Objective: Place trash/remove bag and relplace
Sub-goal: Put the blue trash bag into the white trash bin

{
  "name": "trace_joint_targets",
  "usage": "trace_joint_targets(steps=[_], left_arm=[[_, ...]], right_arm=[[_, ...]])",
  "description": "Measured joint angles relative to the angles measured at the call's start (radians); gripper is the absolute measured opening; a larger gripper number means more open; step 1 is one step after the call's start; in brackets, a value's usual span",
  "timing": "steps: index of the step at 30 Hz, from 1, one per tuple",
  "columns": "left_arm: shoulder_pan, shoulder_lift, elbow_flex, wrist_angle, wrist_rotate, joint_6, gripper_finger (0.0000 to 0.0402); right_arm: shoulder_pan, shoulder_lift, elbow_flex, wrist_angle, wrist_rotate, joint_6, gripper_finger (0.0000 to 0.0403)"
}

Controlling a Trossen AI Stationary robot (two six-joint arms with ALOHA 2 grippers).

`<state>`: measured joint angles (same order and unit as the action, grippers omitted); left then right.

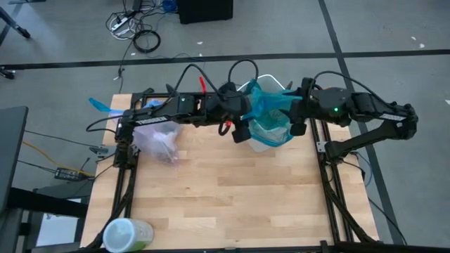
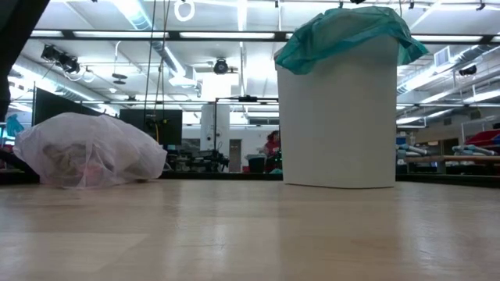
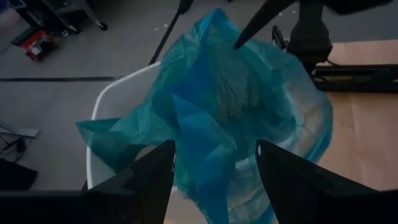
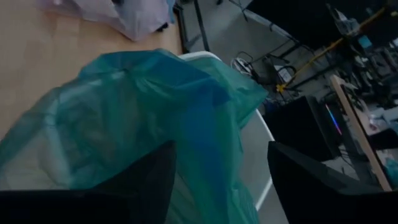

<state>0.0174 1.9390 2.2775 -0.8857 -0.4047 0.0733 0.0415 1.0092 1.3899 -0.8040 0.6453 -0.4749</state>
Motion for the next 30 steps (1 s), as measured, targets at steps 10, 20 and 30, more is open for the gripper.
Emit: trace_joint_targets(steps=[10, 20, 30], left_arm=[[0.006, 0.039, -0.006, -0.006, -0.067, -0.036, 0.0234], [0.005, 0.046, -0.004, 0.015, -0.165, -0.084, 0.0234], [0.01, 0.051, -0.005, 0.041, -0.098, -0.14, 0.0234]], right_arm=[[-0.009, 0.0, 0.0, -0.007, -0.022, 0.0, 0.0216], [-0.012, 0.0, 0.0, -0.003, -0.02, 0.0, 0.0215], [-0.012, -0.002, 0.0, -0.026, -0.019, 0.01, 0.0214]])
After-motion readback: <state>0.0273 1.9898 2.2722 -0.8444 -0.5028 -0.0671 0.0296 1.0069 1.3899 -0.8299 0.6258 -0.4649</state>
